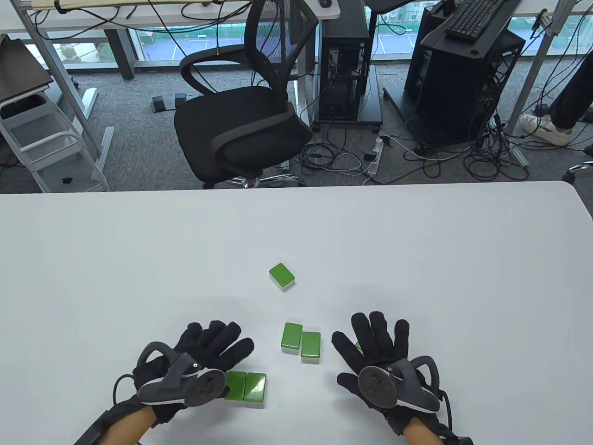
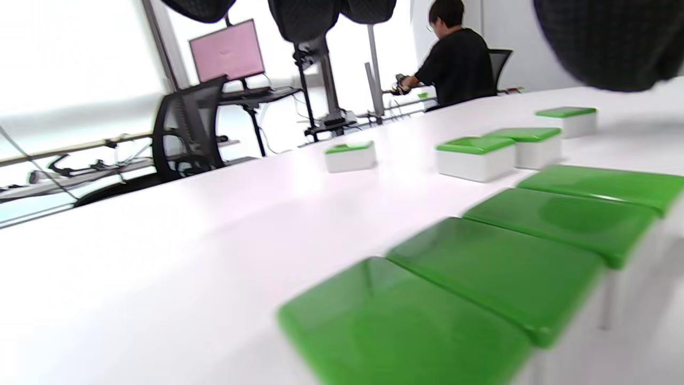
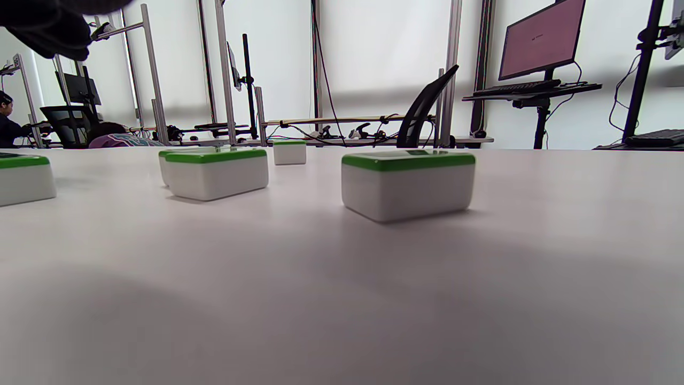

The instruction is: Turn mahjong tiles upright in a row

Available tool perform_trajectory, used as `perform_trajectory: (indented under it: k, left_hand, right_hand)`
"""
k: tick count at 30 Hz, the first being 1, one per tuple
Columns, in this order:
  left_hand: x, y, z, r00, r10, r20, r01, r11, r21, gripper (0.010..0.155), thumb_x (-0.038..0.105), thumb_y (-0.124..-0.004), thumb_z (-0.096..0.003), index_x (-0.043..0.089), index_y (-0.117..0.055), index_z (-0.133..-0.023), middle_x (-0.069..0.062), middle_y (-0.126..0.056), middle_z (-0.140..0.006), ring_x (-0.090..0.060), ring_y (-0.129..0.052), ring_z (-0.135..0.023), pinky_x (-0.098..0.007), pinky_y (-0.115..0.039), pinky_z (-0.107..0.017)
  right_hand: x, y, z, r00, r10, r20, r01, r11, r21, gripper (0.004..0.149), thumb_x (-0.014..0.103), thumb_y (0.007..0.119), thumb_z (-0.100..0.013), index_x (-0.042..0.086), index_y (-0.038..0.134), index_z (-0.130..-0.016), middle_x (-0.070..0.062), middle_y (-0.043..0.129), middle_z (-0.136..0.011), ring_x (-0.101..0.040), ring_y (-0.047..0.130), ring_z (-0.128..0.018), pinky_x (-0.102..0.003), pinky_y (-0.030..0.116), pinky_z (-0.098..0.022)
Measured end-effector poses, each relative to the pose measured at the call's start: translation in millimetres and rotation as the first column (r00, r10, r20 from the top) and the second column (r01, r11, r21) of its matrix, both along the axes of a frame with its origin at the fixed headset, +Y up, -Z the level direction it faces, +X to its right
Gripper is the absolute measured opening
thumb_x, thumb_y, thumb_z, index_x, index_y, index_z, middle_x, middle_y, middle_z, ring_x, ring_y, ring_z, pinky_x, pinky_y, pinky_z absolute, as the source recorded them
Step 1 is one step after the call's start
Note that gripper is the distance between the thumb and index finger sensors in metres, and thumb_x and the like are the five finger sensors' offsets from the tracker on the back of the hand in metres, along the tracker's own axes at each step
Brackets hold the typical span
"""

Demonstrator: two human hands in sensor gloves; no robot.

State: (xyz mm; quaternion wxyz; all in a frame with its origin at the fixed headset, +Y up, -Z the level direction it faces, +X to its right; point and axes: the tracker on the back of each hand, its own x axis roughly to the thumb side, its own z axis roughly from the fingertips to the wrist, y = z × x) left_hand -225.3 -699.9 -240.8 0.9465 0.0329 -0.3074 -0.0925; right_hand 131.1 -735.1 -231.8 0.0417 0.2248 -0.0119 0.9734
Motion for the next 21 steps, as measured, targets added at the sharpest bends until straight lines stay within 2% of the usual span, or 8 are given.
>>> perform_trajectory:
  k: [5,10,21]
  left_hand:
    - [-42.0,8.6,0.0,0.985,0.12,-0.125,-0.113,0.992,0.06,0.092,0.069,-0.074,-0.0272,0.052,-0.023,-0.102,0.014,-0.011,-0.118,-0.022,-0.018,-0.119,-0.06,-0.03,-0.085]
    - [-68.6,0.4,-2.6,0.954,0.211,-0.213,-0.197,0.977,0.086,0.092,0.07,-0.071,-0.0285,0.055,-0.014,-0.099,0.019,0.004,-0.114,-0.017,0.001,-0.117,-0.059,-0.015,-0.087]
    - [-88.6,-17.7,-5.5,0.94,0.185,-0.287,-0.172,0.983,0.069,0.091,0.073,-0.068,-0.0284,0.058,-0.01,-0.097,0.019,0.007,-0.113,-0.018,0.001,-0.116,-0.058,-0.014,-0.086]
  right_hand:
    - [0.2,-0.8,-0.5,1.0,-0.004,0.001,0.004,1.0,-0.003,0.073,0.062,0.051,-0.047,0.044,0.005,-0.101,-0.001,-0.013,-0.11,-0.037,-0.015,-0.095,-0.069,-0.001,-0.065]
    - [0.0,-1.4,-0.6,1.0,-0.003,0.0,0.003,1.0,-0.007,0.074,0.062,0.051,-0.047,0.045,0.005,-0.101,-0.001,-0.013,-0.11,-0.037,-0.015,-0.095,-0.069,-0.001,-0.065]
    - [1.3,-1.7,-1.2,1.0,-0.009,0.009,0.009,1.0,-0.006,0.074,0.062,0.052,-0.047,0.045,0.005,-0.101,-0.001,-0.013,-0.11,-0.036,-0.015,-0.095,-0.069,-0.001,-0.065]
